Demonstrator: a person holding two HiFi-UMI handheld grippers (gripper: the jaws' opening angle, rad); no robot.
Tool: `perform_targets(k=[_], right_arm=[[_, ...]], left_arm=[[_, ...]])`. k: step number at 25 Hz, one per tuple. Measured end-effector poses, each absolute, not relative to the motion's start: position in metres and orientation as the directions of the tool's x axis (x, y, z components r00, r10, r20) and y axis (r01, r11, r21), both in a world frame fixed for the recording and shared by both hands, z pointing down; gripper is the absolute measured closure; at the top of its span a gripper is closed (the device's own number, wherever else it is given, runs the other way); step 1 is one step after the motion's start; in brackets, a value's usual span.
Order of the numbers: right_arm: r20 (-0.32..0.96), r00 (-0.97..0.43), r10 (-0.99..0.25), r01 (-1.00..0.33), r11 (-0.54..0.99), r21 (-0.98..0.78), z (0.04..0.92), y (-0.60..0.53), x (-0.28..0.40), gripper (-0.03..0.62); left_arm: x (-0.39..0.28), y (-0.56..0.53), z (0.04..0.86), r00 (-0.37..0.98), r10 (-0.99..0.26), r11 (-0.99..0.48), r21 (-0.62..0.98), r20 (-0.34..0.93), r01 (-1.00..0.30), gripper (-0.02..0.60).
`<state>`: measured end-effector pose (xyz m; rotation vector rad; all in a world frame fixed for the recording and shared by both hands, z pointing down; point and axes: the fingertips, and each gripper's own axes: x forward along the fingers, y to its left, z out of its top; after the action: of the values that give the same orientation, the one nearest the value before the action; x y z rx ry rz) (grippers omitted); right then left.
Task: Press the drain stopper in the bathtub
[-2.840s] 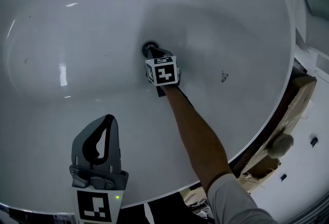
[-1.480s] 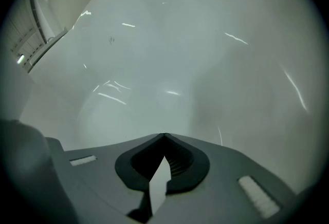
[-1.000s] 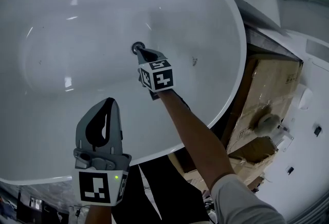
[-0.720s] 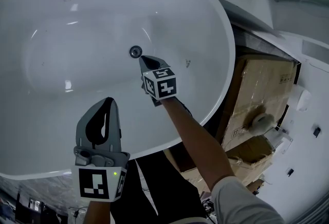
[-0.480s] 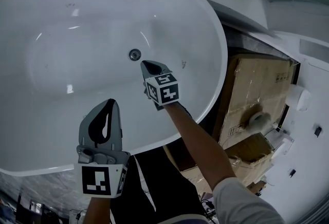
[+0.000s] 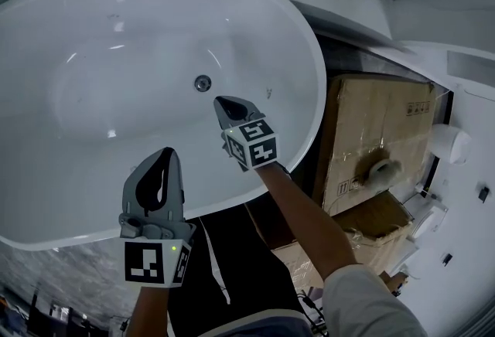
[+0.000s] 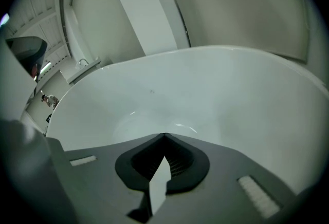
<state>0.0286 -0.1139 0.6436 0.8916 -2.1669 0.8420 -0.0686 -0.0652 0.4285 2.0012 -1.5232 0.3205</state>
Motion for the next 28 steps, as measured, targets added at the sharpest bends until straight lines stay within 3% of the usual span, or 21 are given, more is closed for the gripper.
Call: perform_targets(k=[10, 28], right_arm=[[0.689, -0.613, -0.385, -0.740, 0.585, -0.332, 0.566, -0.101, 0.043, 0.600], [0.616, -0.673, -0.410, -0.691, 0.645, -0.326, 0.423, -0.075, 0.054, 0.599]], left_arm=[[-0.039, -0.051, 0.380, 0.348, -0.787, -0.231, 0.280, 0.510, -0.932, 0.581], [-0.035, -0.028, 0.292, 0.326, -0.815, -0.218, 0.269, 0.479, -0.938, 0.581]])
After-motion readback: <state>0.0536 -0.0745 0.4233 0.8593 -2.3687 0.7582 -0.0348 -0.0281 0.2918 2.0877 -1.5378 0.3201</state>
